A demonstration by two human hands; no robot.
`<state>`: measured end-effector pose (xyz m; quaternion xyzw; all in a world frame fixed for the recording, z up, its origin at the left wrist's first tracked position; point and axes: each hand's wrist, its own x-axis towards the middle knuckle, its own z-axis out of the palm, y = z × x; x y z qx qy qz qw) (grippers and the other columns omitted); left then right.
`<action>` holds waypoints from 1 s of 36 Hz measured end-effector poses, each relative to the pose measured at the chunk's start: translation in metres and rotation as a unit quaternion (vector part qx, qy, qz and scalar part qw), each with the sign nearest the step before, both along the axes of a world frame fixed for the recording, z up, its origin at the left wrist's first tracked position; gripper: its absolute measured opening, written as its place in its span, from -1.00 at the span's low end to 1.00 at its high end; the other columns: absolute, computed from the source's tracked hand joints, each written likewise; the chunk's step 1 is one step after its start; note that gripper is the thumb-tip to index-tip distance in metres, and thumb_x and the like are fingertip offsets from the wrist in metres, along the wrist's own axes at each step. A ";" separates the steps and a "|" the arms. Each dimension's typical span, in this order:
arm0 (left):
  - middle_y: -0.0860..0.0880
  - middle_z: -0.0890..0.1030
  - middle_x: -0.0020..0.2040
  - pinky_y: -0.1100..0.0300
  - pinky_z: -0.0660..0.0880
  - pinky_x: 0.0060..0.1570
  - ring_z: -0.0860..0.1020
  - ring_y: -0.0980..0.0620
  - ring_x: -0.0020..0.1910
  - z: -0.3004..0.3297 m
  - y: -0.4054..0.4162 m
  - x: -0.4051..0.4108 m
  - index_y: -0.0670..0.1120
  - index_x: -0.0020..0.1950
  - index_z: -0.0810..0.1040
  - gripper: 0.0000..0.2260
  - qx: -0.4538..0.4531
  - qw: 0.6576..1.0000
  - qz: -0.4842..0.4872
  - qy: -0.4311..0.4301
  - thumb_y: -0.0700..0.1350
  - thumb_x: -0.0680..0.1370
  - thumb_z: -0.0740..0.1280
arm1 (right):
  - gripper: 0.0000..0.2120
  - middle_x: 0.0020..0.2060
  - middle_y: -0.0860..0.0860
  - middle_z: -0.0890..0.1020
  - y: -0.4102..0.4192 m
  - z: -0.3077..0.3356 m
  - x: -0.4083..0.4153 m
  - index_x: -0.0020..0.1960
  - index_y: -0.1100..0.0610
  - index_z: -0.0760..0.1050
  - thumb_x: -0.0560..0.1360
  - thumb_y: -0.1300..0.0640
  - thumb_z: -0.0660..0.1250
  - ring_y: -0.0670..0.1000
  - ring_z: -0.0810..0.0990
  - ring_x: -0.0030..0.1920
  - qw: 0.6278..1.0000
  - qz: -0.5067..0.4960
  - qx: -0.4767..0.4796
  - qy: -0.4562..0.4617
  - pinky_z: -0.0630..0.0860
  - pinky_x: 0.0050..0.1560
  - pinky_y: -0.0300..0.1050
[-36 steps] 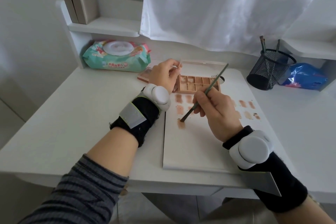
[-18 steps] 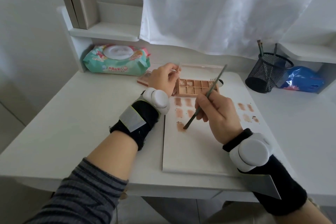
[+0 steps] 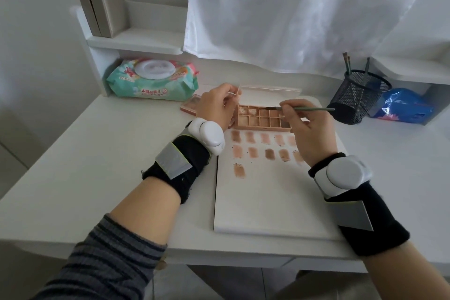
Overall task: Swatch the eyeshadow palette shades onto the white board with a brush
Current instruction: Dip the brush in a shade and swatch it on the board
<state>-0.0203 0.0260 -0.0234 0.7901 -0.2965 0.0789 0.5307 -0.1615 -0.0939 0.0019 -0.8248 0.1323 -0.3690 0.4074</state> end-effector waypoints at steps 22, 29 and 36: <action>0.00 0.64 -0.16 0.01 0.56 -0.10 0.63 -0.01 -0.11 -0.003 0.000 0.002 -0.12 0.01 0.58 -0.87 -0.013 0.999 -0.015 -0.025 -0.12 0.55 0.29 | -0.82 -0.26 -0.17 0.57 -0.005 -0.003 0.001 -0.18 0.01 0.53 0.56 0.19 0.24 0.06 0.60 -0.09 1.000 0.000 0.020 0.016 0.50 -0.01 -0.09; -0.02 0.65 -0.15 0.01 0.57 -0.12 0.63 -0.02 -0.13 -0.002 0.000 0.000 -0.14 0.01 0.59 -0.85 -0.022 0.999 -0.008 -0.027 -0.10 0.55 0.30 | -0.76 -0.31 0.03 0.60 -0.005 -0.003 0.000 -0.26 -0.05 0.51 0.55 0.18 0.24 0.17 0.62 -0.16 0.999 -0.001 0.039 0.003 0.52 -0.04 0.09; -0.06 0.67 -0.14 0.01 0.57 -0.17 0.61 -0.02 -0.19 -0.003 0.000 0.001 -0.13 0.00 0.59 -0.86 -0.018 0.999 -0.003 -0.034 -0.11 0.55 0.30 | -0.78 -0.30 -0.12 0.58 -0.007 -0.004 0.002 -0.23 -0.02 0.51 0.55 0.18 0.24 0.07 0.62 -0.15 0.999 -0.009 0.035 0.012 0.51 -0.07 -0.08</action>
